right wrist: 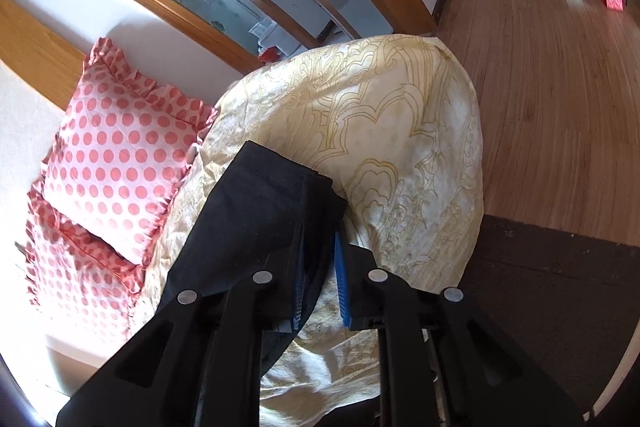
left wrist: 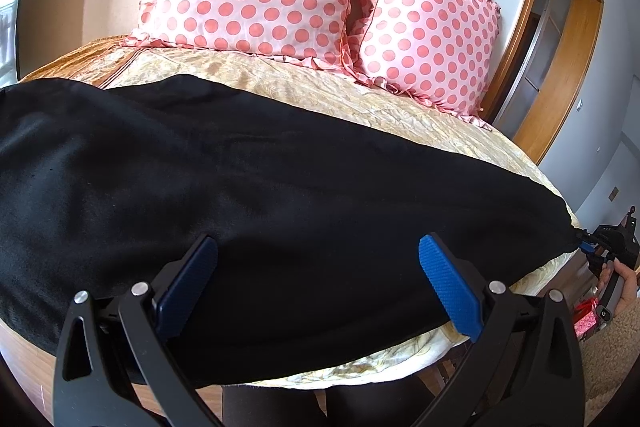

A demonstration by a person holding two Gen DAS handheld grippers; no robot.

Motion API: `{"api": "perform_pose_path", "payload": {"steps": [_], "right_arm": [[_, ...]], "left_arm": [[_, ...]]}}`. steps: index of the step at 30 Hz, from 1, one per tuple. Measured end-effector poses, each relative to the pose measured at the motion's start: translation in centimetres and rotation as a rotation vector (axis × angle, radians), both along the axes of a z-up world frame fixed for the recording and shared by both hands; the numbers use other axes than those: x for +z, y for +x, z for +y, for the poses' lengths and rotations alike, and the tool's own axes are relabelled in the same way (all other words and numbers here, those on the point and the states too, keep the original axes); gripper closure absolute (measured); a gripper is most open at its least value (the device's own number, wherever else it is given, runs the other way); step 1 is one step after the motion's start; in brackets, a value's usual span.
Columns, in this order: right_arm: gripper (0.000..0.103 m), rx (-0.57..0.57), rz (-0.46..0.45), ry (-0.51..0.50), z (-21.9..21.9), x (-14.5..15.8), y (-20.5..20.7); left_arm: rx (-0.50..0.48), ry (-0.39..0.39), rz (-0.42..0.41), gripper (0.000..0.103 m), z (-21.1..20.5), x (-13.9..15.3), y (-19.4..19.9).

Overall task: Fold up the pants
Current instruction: 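Lay the folded leg down beside the left gripper and open the right gripper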

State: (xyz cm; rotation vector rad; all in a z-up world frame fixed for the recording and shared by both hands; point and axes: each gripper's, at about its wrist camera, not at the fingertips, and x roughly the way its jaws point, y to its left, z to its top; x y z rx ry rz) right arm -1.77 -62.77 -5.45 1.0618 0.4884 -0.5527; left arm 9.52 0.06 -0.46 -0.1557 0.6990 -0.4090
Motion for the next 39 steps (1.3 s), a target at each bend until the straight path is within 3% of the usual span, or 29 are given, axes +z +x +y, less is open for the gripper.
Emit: {"api": "perform_pose_path", "payload": {"steps": [7,12,17,22,28,32,35,39], "right_arm": [[0.092,0.011,-0.027,-0.02,-0.1,0.1,0.5],[0.093,0.069,-0.13,-0.127,1.7,3.3,1.0],[0.093,0.254,-0.249,-0.2,5.5,8.1,4.7],[0.093,0.559,-0.334,-0.185,12.8,10.7,11.1],[0.093,0.936,-0.346,-0.091,24.4,9.6,17.1],[0.093,1.177,-0.209,-0.028,32.5,5.6,19.6],[0.093,1.223,-0.135,-0.01,34.8,3.4,20.2],[0.093,1.205,-0.217,-0.043,34.8,6.6,21.4]], "left_arm": [[0.0,-0.001,0.001,0.002,0.0,0.0,0.0],[0.0,-0.013,0.004,0.002,0.0,0.0,0.0],[0.01,-0.025,0.001,0.002,0.4,0.2,0.0],[0.038,-0.047,-0.016,0.002,1.6,0.7,-0.4],[0.085,-0.057,-0.03,0.002,3.5,1.3,-0.8],[0.108,-0.058,-0.032,0.002,4.6,1.5,-1.0],[0.12,-0.051,-0.039,0.002,5.2,1.6,-1.1],[0.137,-0.048,-0.045,0.002,6.1,1.7,-1.3]]}}
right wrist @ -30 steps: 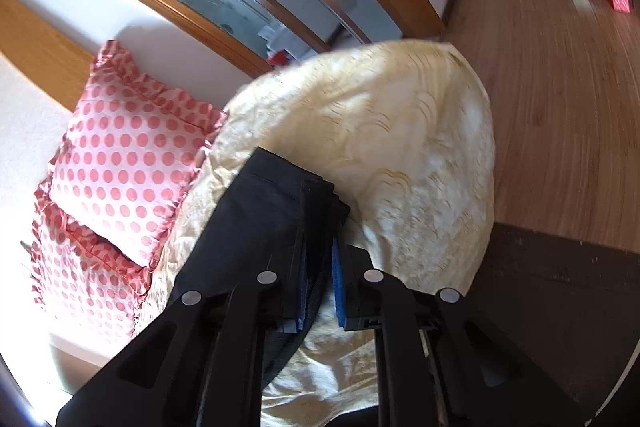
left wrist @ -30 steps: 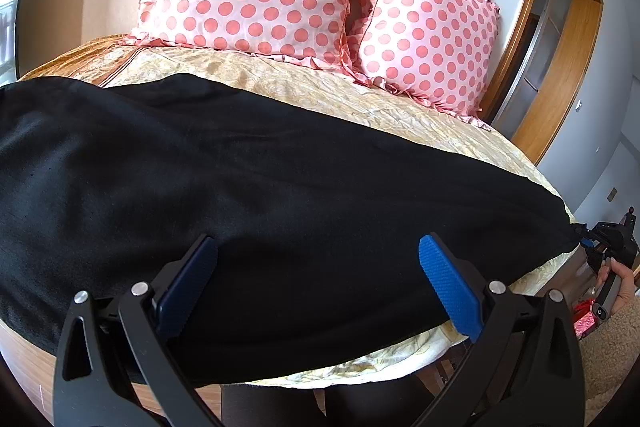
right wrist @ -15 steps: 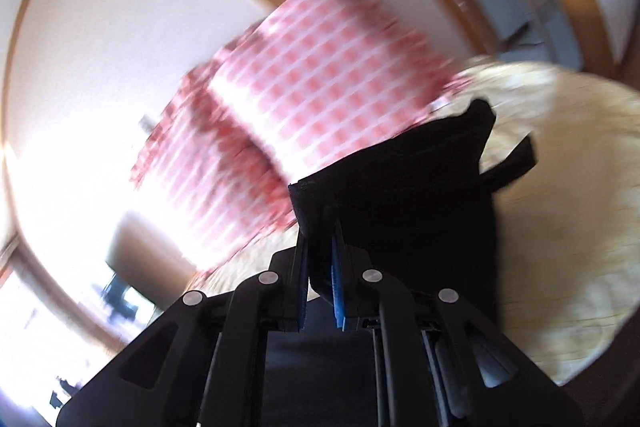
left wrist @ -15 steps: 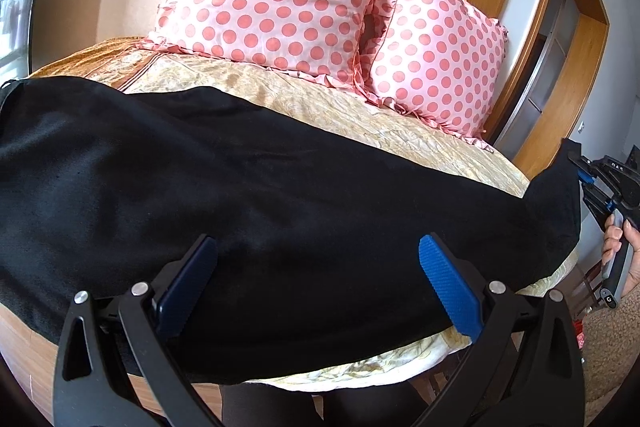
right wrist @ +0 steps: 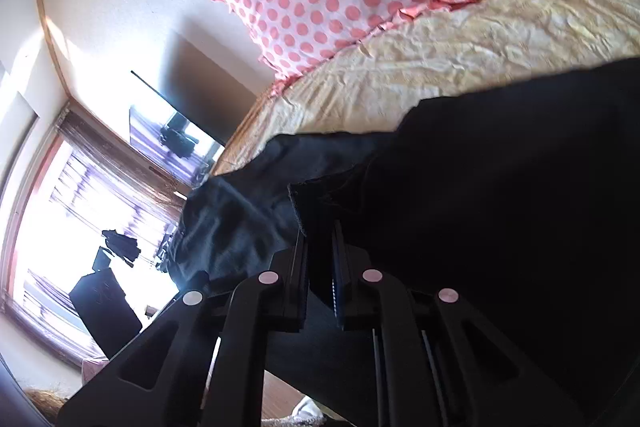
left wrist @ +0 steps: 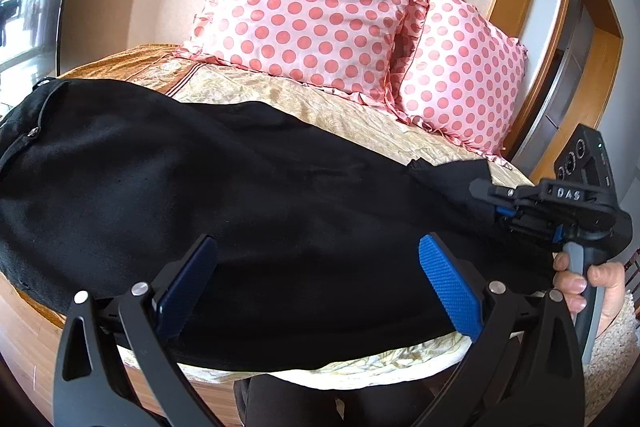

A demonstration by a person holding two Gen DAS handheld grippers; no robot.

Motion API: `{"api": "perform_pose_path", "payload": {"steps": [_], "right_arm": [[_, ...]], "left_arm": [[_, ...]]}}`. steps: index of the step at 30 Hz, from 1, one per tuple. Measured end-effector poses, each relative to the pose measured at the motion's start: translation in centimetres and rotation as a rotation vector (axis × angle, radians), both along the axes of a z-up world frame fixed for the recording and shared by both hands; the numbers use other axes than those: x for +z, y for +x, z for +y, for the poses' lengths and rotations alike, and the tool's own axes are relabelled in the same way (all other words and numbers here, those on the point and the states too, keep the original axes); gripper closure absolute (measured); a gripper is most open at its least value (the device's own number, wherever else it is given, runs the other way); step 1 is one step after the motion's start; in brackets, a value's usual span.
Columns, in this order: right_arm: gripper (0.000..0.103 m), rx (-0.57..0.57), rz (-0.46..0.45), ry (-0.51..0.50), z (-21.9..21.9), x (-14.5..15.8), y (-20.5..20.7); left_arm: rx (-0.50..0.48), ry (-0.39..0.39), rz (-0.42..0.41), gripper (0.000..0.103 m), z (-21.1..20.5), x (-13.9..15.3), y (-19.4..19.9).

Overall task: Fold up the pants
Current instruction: 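Lay the folded leg down beside the left gripper and open the right gripper, then withdraw the open right gripper from the black pants, then close the left gripper on the leg hems of the black pants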

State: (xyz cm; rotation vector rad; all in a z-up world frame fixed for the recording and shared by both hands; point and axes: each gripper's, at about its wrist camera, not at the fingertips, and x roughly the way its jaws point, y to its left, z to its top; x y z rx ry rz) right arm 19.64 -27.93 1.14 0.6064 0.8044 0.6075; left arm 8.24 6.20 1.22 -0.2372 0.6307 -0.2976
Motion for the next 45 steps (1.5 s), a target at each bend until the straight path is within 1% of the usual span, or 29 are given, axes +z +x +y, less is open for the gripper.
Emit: {"api": "perform_pose_path", "payload": {"steps": [1,3,4,6,8,9,12,14,17,18,20,22,23,24,25,26,27,28,30,31,33,34,36,37,38,40,43,44,45], "right_arm": [[0.093,0.006,-0.052,0.008,0.2,1.7,0.1],[0.093,0.049,-0.107,0.012,1.3,3.7,0.0],[0.093,0.085,-0.117,0.004,2.3,3.9,-0.3],[0.093,0.173,-0.079,-0.038,5.0,2.7,-0.8],[0.093,0.199,-0.051,-0.042,5.9,1.4,-1.7],[0.093,0.197,-0.055,-0.023,5.9,1.4,-1.8],[0.093,0.22,-0.132,0.032,6.1,2.9,-2.6],[0.093,0.281,-0.146,-0.013,7.7,3.0,-3.1],[0.093,0.329,-0.074,-0.149,10.3,0.0,-3.2],[0.093,0.339,-0.044,-0.172,10.6,-1.3,-3.3],[0.09,0.361,0.009,-0.182,10.9,-2.6,-3.4],[0.088,0.375,-0.019,-0.224,11.2,-2.3,-4.0],[0.084,0.382,-0.039,-0.241,11.3,-1.9,-4.4],[0.066,0.392,-0.052,-0.243,11.3,-1.6,-4.7],[0.054,0.405,-0.065,-0.233,11.3,-1.3,-5.0],[0.035,0.411,-0.082,-0.231,11.4,-0.9,-5.3],[0.033,0.422,-0.102,-0.234,11.6,-0.5,-5.7],[0.033,0.444,-0.124,-0.241,11.9,-0.2,-6.1],[0.034,0.442,-0.167,-0.229,12.1,0.6,-6.6],[0.034,0.43,-0.189,-0.216,12.0,0.8,-6.7],[0.039,0.384,-0.236,-0.196,11.6,1.4,-6.7],[0.039,0.368,-0.249,-0.195,11.6,1.5,-6.5],[0.039,0.397,-0.224,-0.195,12.5,0.6,-6.0],[0.039,0.444,-0.18,-0.218,13.5,-0.5,-5.8],[0.039,0.458,-0.161,-0.265,14.4,-1.7,-5.4],[0.039,0.442,-0.231,-0.314,15.1,-1.7,-6.1],[0.038,0.417,-0.28,-0.258,14.5,-0.6,-6.5],[0.037,0.414,-0.278,-0.258,14.6,-0.7,-6.3],[0.035,0.428,-0.242,-0.308,15.1,-1.5,-5.9]], "left_arm": [[0.006,-0.005,-0.002,0.002,0.2,0.0,0.0],[0.021,-0.022,-0.004,0.002,0.7,0.1,0.0],[0.025,-0.028,-0.003,0.002,0.9,0.0,0.1],[0.035,-0.034,0.006,0.002,1.3,-0.1,0.1],[0.043,-0.032,0.01,0.002,1.6,-0.2,0.1],[0.047,-0.032,0.01,0.002,1.7,-0.2,0.1],[0.056,-0.032,0.004,0.002,2.0,-0.2,0.0],[0.063,-0.027,0.0,0.002,2.3,-0.1,0.0],[0.08,-0.033,0.004,0.002,2.8,-0.3,0.1],[0.083,-0.038,0.006,0.002,3.0,-0.3,0.1],[0.089,-0.035,0.004,0.002,3.3,-0.3,-0.1],[0.098,-0.02,-0.001,0.002,3.6,-0.3,-0.3],[0.104,-0.014,-0.004,0.002,3.8,-0.3,-0.3],[0.11,-0.013,-0.006,0.002,3.9,-0.3,-0.3],[0.116,-0.014,-0.008,0.002,4.1,-0.2,-0.4],[0.121,-0.016,-0.008,0.002,4.4,-0.2,-0.4],[0.128,-0.019,-0.009,0.002,4.6,-0.2,-0.4],[0.135,-0.019,-0.01,0.002,4.8,-0.2,-0.5],[0.148,-0.016,-0.013,0.002,5.2,-0.2,-0.6],[0.156,-0.014,-0.015,0.002,5.5,-0.1,-0.7],[0.173,-0.011,-0.021,0.002,6.0,0.0,-0.9],[0.183,-0.009,-0.023,0.002,6.2,0.0,-1.0],[0.207,-0.005,-0.022,0.002,6.9,0.0,-1.2],[0.221,-0.004,-0.02,0.002,7.4,-0.1,-1.3],[0.239,-0.003,-0.017,0.002,7.9,-0.1,-1.4],[0.273,0.001,-0.017,0.002,9.0,0.0,-1.8],[0.337,-0.021,-0.022,0.002,11.3,0.4,-2.6],[0.357,-0.036,-0.021,0.002,12.2,0.5,-2.8],[0.379,-0.053,-0.021,0.002,13.3,0.6,-3.1]]}}
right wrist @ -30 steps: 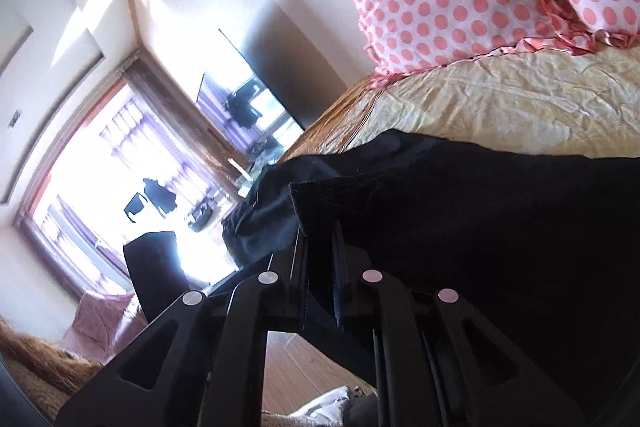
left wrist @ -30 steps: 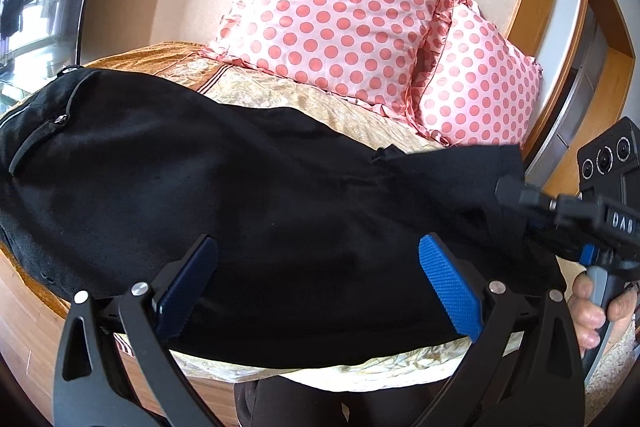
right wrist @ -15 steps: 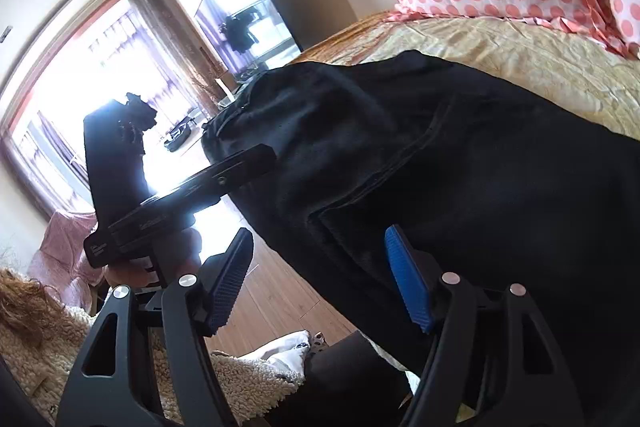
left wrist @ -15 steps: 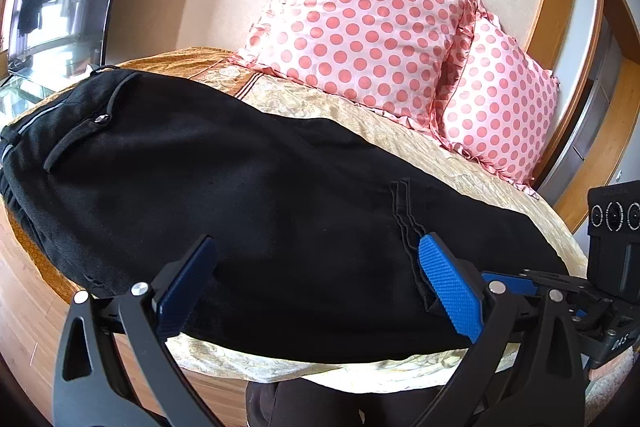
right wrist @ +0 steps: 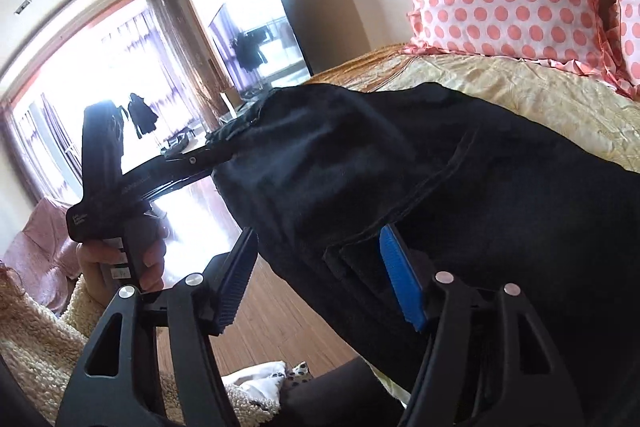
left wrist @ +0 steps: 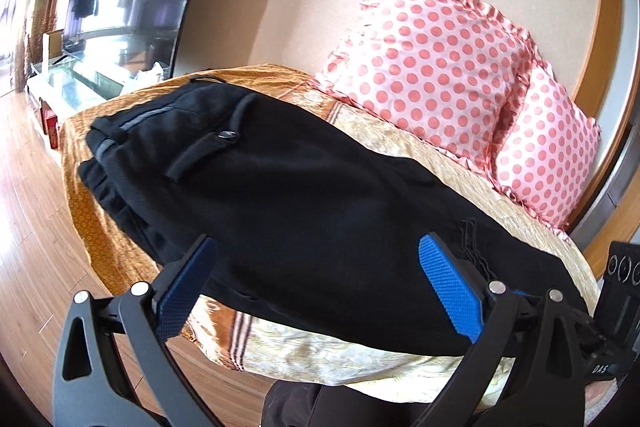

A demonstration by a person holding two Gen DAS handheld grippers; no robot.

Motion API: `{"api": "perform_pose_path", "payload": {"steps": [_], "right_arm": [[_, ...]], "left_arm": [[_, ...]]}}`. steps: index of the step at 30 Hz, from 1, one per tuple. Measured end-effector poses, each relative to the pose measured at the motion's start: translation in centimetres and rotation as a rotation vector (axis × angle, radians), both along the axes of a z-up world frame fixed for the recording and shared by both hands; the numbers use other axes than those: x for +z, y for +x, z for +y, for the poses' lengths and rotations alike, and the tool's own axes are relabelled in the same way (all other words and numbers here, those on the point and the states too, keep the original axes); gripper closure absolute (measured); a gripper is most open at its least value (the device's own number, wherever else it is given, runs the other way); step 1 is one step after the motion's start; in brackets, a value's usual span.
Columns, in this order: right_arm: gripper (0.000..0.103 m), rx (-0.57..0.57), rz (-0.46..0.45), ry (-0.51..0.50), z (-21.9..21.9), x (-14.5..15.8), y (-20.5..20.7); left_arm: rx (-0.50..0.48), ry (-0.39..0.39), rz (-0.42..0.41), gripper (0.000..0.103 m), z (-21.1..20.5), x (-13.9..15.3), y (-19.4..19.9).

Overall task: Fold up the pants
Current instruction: 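Close the left gripper on the leg hems of the black pants, then lift the gripped leg hems up with the left gripper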

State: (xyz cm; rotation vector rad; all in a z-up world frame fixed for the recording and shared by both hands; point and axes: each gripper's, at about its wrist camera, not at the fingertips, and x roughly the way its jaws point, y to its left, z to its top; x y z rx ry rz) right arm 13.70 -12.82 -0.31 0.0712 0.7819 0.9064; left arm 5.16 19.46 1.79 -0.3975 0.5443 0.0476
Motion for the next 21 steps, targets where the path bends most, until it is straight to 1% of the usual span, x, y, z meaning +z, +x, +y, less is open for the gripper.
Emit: {"api": "perform_pose_path", "payload": {"steps": [1,2,5,6,7,8,10,12,13,14,17,19,21], "right_arm": [[0.035,-0.001,0.009,-0.039,0.4,-0.9,0.1],[0.035,-0.009,-0.036,-0.035,0.3,-1.0,-0.3],[0.034,-0.014,-0.062,-0.041,0.2,-0.6,-1.0],[0.03,-0.011,-0.063,-0.034,0.1,-0.4,-1.1],[0.028,-0.009,-0.054,-0.024,0.0,-0.3,-1.0],[0.026,-0.008,-0.047,-0.019,-0.1,-0.4,-1.1],[0.026,-0.009,-0.036,-0.02,-0.2,-0.6,-1.1],[0.026,-0.013,-0.037,-0.018,-0.2,-0.6,-1.3],[0.026,-0.015,-0.037,-0.015,-0.3,-0.5,-1.3],[0.026,-0.016,-0.036,-0.013,-0.2,-0.5,-1.3],[0.026,-0.018,-0.034,-0.011,-0.4,-0.5,-1.4],[0.026,-0.018,-0.033,-0.011,-0.4,-0.5,-1.5],[0.026,-0.019,-0.032,-0.012,-0.4,-0.5,-1.4]], "left_arm": [[0.031,-0.018,-0.003,0.002,1.2,0.1,-0.2],[0.067,-0.036,-0.004,0.002,2.4,0.1,-0.5],[0.18,-0.108,0.005,0.002,6.2,-0.1,-1.2],[0.211,-0.145,0.011,0.002,7.5,-0.4,-1.4],[0.23,-0.185,0.018,0.003,8.7,-0.7,-1.4],[0.243,-0.245,0.027,0.003,10.1,-1.1,-1.4],[0.243,-0.366,0.046,0.004,12.2,-2.1,-0.9],[0.234,-0.5,0.065,0.009,14.3,-3.4,-0.2],[0.223,-0.558,0.067,0.01,15.1,-4.0,0.2],[0.222,-0.601,0.075,0.011,15.7,-4.6,0.7],[0.223,-0.666,0.093,0.015,16.7,-5.7,1.6],[0.224,-0.676,0.094,0.02,16.9,-5.9,1.9],[0.211,-0.68,0.077,0.026,16.8,-5.6,2.0]]}}
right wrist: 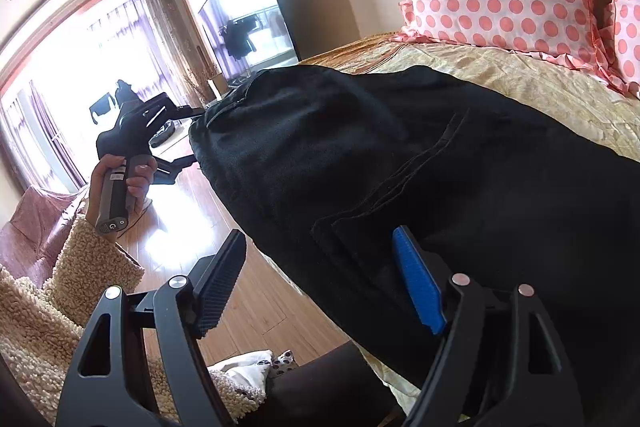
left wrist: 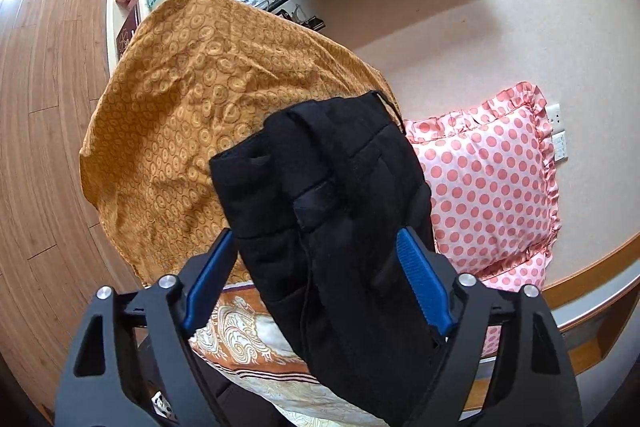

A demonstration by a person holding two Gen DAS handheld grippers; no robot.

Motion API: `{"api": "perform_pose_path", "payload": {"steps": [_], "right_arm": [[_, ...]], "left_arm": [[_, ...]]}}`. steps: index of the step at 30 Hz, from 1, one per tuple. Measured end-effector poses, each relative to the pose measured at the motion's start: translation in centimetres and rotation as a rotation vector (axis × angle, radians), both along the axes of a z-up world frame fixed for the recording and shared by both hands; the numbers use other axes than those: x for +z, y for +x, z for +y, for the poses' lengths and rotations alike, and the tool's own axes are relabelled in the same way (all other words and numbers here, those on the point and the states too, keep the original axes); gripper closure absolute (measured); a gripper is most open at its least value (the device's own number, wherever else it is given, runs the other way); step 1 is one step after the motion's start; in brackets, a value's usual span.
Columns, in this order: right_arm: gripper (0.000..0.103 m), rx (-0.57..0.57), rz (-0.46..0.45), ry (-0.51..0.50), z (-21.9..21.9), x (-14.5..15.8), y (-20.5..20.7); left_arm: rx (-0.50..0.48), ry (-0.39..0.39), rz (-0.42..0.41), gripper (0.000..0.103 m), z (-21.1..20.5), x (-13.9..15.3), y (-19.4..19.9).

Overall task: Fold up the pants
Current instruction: 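Lift the gripped leg hems up with the left gripper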

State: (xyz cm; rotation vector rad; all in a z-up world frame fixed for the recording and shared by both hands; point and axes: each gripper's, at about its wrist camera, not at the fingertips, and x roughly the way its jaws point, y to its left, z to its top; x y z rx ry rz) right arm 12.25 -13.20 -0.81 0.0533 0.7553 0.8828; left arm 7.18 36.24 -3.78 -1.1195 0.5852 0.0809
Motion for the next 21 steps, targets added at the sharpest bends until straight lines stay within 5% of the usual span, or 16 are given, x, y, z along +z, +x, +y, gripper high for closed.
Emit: {"api": "perform_pose_path", "payload": {"steps": [8,14,17,19,21], "right_arm": [[0.024,-0.001,0.001,0.004,0.1,-0.1,-0.1],[0.024,0.003,0.0,0.008,0.0,-0.2,-0.2],[0.024,0.005,-0.001,0.008,0.0,-0.1,-0.3],[0.024,0.006,-0.003,0.009,0.0,-0.1,-0.4],[0.024,0.005,-0.004,0.009,0.0,-0.1,-0.4]], "left_arm": [[-0.021,0.224,-0.123,0.026,-3.2,4.7,0.0],[0.027,0.143,-0.074,0.027,-2.4,2.5,1.3],[0.065,0.099,-0.062,0.045,-1.8,1.8,1.4],[0.083,0.064,-0.043,0.067,-1.4,1.2,1.3],[0.097,0.042,-0.032,0.074,-1.1,0.8,1.1]]}}
